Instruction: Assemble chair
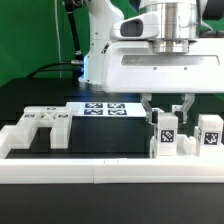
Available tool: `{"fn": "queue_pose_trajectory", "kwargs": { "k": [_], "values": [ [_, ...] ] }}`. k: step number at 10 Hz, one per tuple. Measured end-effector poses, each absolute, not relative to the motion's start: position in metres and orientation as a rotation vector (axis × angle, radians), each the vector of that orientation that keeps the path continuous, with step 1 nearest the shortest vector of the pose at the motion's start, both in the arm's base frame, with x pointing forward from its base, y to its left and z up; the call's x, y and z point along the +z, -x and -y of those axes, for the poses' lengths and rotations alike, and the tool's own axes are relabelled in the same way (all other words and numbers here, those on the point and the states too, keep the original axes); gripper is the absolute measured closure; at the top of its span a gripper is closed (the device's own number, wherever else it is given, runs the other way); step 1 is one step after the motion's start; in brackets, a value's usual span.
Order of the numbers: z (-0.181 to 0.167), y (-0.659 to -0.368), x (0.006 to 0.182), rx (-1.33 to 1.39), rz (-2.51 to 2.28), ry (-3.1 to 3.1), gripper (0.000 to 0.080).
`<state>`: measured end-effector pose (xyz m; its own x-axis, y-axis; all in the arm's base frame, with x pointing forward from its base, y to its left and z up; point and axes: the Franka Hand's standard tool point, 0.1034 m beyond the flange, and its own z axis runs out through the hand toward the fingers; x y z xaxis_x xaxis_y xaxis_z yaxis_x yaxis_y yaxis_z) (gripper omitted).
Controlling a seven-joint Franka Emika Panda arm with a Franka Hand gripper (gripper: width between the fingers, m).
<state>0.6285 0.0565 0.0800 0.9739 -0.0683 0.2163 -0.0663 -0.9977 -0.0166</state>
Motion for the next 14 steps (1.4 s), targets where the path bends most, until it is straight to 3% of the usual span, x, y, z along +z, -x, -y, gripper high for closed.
{"fn": "queue_pose_trajectory", "kwargs": {
  "k": [10, 14],
  "values": [
    [-0.0573, -0.6281, 0.0797, -0.304, -1.554, 2.592, 0.0509],
    [-0.0562, -0.6287, 0.0804, -0.292, -1.713, 2.469, 0.0486]
  ]
}}
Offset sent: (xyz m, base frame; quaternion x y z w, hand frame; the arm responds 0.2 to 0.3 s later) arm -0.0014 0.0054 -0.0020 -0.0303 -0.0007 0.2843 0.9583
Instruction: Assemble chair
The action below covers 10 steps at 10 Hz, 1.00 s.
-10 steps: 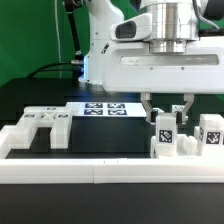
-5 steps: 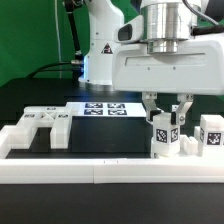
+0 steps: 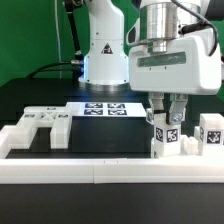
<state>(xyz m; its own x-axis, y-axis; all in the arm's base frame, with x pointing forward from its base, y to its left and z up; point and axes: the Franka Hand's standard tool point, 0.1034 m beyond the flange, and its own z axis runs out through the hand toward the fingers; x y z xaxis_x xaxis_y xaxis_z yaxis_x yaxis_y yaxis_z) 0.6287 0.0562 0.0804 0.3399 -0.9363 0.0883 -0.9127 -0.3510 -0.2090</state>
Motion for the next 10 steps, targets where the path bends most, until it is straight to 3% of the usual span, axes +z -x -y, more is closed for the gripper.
{"fn": "queue_pose_trajectory", "kwargs": {
  "k": [1, 2, 3, 4, 10],
  "values": [
    [-0.0562, -0.6286, 0.0803, -0.295, -1.676, 2.498, 0.0486],
    [-0.0562, -0.6284, 0.0802, -0.297, -1.629, 2.534, 0.0309],
    [-0.0562, -0.6285, 0.0803, -0.307, -1.506, 2.62, 0.0309],
    [-0.0557, -0.6288, 0.0804, -0.32, -1.336, 2.724, 0.018],
    [-0.0559, -0.6289, 0.08, -0.355, -0.527, 3.054, 0.015]
  ]
}}
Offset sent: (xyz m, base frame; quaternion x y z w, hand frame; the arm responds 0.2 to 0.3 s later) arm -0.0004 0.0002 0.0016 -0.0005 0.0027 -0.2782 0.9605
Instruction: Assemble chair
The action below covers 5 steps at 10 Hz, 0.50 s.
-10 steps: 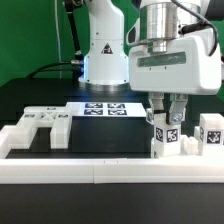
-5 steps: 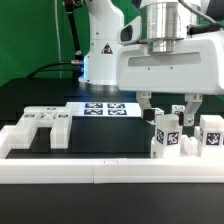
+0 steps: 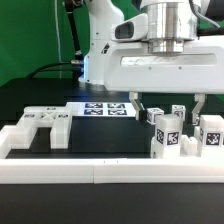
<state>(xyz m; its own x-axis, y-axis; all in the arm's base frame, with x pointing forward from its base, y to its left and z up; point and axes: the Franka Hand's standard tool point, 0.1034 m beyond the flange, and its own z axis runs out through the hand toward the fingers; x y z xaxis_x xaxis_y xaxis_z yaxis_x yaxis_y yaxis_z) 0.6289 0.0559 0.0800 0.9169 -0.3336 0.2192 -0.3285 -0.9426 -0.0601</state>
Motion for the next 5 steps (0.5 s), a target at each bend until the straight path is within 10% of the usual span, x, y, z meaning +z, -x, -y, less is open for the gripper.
{"fn": "queue_pose_trajectory", "kwargs": {
  "k": [5],
  "values": [
    [-0.0548, -0.6295, 0.08, -0.36, -0.03, 3.15, 0.015]
  ]
}}
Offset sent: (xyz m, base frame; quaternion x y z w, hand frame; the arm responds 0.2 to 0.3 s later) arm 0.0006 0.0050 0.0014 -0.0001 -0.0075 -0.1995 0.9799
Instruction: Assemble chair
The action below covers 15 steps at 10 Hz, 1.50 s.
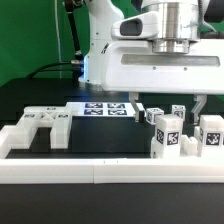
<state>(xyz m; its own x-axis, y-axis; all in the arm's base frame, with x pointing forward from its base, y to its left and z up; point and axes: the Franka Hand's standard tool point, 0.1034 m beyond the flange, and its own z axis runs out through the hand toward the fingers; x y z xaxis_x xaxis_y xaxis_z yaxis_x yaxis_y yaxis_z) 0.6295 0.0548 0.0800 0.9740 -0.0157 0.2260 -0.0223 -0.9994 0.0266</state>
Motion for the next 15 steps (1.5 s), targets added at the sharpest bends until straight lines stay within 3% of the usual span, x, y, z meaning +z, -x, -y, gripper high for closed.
{"fn": "queue_pose_trajectory", "kwargs": {
  "k": [1, 3, 4, 8, 15],
  "values": [
    [-0.0538, -0.6295, 0.08, 0.352, -0.019, -3.087, 0.015],
    [-0.0538, -0.6294, 0.0799, 0.352, -0.006, -3.088, 0.0417],
    [-0.0539, -0.6295, 0.08, 0.353, 0.034, -3.091, 0.0508],
    [-0.0538, -0.6297, 0.0802, 0.361, 0.389, -3.097, 0.0508],
    [-0.0606, -0.63, 0.0788, 0.337, 1.647, -2.769, 0.0508]
  ]
}}
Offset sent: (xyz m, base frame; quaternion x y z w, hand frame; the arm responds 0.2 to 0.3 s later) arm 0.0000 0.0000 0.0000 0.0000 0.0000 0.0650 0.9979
